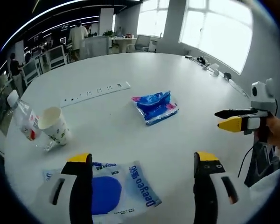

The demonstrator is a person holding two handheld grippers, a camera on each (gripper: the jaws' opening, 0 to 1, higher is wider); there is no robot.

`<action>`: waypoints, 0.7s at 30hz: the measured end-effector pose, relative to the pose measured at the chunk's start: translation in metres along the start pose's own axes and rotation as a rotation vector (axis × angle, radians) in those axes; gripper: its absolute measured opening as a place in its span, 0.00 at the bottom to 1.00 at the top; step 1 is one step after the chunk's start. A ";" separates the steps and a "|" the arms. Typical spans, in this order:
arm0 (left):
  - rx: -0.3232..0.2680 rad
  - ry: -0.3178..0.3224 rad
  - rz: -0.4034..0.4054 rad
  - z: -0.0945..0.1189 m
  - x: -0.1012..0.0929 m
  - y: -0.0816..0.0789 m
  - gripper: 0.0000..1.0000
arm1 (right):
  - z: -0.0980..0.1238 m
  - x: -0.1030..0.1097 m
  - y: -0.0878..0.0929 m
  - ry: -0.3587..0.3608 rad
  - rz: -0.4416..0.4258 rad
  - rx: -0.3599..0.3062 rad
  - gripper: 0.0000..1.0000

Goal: Arrange the tabletop items into an orderly group along one side of the table until the central work area is clear of visible clutter.

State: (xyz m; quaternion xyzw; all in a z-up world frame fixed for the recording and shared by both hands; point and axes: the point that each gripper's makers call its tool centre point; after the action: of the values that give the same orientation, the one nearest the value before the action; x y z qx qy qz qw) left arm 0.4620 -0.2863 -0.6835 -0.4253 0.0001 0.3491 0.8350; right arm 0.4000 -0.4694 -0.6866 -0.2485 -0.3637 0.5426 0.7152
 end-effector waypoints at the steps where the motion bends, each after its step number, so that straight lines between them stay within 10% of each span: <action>1: 0.001 -0.002 0.004 0.001 0.001 0.002 0.92 | 0.001 0.001 0.001 -0.001 -0.001 0.002 0.76; 21: -0.029 -0.028 0.032 0.022 0.009 0.013 0.93 | 0.012 0.012 0.008 -0.011 -0.018 0.017 0.75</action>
State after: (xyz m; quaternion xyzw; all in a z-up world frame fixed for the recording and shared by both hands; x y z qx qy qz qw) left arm 0.4551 -0.2601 -0.6809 -0.4321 -0.0099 0.3682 0.8231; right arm 0.3876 -0.4560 -0.6824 -0.2364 -0.3653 0.5404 0.7201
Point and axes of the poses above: the point that each gripper's makers call its tool centre point, and the gripper's own axes: z roughly backward along the fingers, x roughly to its left, y roughly out of its underside, and after that the axes turned 14 degrees about y, right-handed
